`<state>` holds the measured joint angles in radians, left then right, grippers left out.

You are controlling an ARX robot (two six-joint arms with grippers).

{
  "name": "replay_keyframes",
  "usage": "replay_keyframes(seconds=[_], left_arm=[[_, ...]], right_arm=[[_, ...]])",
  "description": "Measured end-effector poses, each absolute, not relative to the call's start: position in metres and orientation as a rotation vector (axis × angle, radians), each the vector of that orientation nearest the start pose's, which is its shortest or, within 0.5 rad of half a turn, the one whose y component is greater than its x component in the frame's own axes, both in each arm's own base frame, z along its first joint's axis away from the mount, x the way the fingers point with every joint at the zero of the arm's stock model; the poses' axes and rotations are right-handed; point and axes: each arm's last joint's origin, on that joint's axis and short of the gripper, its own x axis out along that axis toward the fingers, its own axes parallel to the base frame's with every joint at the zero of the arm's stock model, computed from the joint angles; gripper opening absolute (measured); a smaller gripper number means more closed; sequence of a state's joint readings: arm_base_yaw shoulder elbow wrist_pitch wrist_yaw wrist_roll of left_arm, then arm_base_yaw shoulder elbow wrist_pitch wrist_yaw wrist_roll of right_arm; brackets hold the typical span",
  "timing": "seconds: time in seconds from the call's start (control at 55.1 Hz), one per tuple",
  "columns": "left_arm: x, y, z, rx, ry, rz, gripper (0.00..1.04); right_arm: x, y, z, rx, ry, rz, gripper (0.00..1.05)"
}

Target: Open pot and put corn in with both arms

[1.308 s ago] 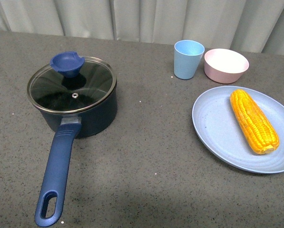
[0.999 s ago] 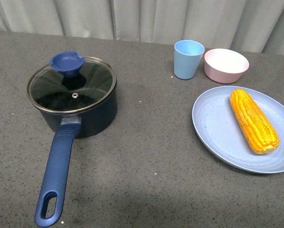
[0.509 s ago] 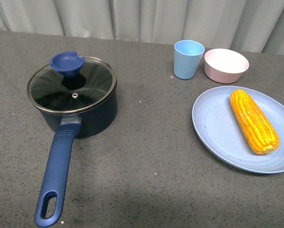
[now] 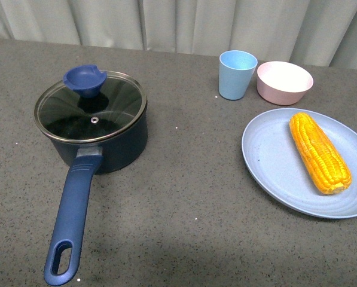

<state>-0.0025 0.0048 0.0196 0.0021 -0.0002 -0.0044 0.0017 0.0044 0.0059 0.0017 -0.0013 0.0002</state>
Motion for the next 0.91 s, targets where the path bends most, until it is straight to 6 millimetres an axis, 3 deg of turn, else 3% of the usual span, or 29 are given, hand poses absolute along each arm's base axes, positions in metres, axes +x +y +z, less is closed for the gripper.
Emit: replay_keyframes(seconds=[0.908], left_arm=[[0.0968, -0.0002, 0.17, -0.004, -0.017, -0.002, 0.98]], right_arm=[[0.0976, 0.0002, 0.1653, 0.0, -0.003, 0.003, 0.96]])
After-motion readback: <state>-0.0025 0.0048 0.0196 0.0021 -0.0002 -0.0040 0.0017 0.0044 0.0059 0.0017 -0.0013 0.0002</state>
